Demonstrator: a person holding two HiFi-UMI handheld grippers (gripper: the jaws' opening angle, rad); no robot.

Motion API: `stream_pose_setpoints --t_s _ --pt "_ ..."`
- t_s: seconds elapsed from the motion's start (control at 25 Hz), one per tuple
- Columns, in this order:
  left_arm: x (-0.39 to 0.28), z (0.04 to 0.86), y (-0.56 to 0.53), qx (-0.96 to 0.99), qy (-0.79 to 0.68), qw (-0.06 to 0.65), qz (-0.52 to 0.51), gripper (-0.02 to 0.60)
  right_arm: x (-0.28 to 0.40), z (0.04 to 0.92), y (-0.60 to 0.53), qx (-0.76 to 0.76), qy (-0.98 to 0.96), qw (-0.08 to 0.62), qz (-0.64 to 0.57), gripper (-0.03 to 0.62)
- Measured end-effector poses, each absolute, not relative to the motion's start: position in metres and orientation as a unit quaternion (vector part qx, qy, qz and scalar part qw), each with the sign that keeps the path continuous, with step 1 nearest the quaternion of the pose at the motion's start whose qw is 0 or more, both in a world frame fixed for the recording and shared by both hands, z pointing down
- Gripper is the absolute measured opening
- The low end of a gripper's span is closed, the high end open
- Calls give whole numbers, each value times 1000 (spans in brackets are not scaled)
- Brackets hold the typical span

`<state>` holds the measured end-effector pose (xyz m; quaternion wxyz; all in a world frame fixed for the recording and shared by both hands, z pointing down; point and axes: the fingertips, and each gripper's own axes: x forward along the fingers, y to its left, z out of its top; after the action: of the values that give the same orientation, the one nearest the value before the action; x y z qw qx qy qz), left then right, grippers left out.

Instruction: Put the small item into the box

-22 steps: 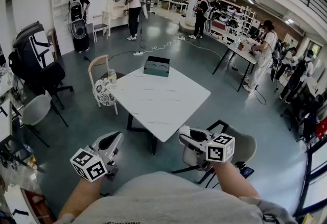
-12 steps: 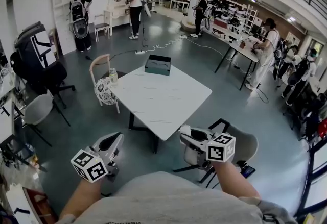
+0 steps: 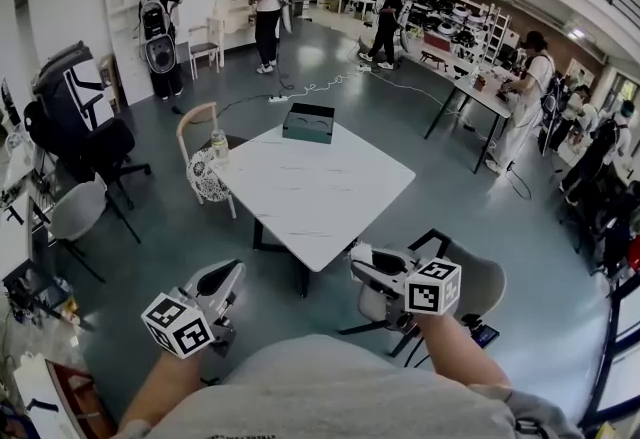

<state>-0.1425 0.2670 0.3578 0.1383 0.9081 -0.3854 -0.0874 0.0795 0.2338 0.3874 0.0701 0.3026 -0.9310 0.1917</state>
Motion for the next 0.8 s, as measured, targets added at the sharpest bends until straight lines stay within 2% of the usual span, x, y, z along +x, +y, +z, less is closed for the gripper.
stream_pose_setpoints --t_s 0.8 --pt "-16 353 251 908 -392 129 -78 6 194 385 213 278 -940 46 191 167"
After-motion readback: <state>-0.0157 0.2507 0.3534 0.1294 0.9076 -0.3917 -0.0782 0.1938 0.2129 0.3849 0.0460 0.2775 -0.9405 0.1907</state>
